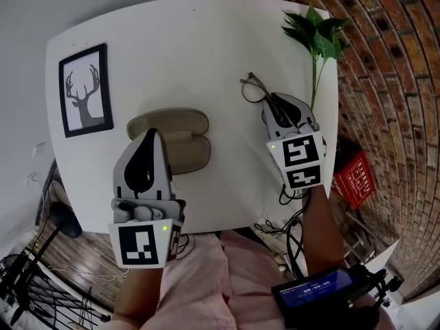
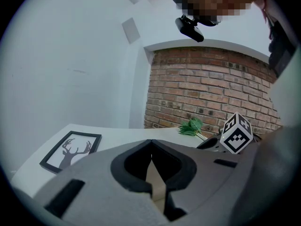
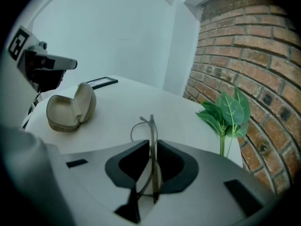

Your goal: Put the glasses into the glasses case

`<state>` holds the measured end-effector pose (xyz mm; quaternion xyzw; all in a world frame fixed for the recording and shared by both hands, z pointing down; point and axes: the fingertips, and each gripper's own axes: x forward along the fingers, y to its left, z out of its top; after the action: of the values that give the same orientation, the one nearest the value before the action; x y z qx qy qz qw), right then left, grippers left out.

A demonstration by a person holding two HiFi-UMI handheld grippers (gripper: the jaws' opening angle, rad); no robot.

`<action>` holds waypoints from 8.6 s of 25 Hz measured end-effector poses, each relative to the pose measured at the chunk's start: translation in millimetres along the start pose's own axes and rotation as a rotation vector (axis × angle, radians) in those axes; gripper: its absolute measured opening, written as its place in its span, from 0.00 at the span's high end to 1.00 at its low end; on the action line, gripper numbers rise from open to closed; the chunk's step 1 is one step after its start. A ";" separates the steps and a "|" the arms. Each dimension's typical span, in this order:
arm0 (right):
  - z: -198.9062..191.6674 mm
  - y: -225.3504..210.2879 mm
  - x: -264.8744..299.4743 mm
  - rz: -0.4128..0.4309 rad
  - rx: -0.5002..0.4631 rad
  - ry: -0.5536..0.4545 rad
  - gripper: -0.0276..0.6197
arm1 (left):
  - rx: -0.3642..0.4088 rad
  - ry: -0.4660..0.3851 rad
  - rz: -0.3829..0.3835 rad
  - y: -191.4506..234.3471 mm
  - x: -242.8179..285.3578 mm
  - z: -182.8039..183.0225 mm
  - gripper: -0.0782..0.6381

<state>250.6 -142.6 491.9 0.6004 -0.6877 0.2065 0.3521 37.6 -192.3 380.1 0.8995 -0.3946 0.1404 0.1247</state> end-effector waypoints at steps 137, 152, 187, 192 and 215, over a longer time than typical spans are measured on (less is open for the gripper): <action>57.2 251.8 -26.3 0.649 -0.622 -0.162 0.93 | -0.095 -0.065 0.498 72.3 -160.8 -27.2 0.88; 58.1 250.2 -20.7 0.592 -0.612 -0.180 0.93 | -0.091 -0.060 0.496 74.0 -160.9 -26.5 0.88; 57.0 259.6 -18.8 0.565 -0.719 -0.155 0.84 | -0.083 -0.065 0.483 78.9 -158.4 -23.9 0.88; 59.3 254.4 -24.0 0.570 -0.702 -0.167 0.84 | -0.097 -0.052 0.479 74.5 -156.1 -24.5 0.88; 40.9 217.9 -26.2 0.523 -0.698 -0.107 0.85 | -0.075 -0.054 0.453 66.2 -142.3 -22.8 0.88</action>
<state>30.1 -111.5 475.7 0.2612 -0.8622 0.0126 0.4338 -107.6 -132.1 358.9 0.7862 -0.5943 0.1261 0.1126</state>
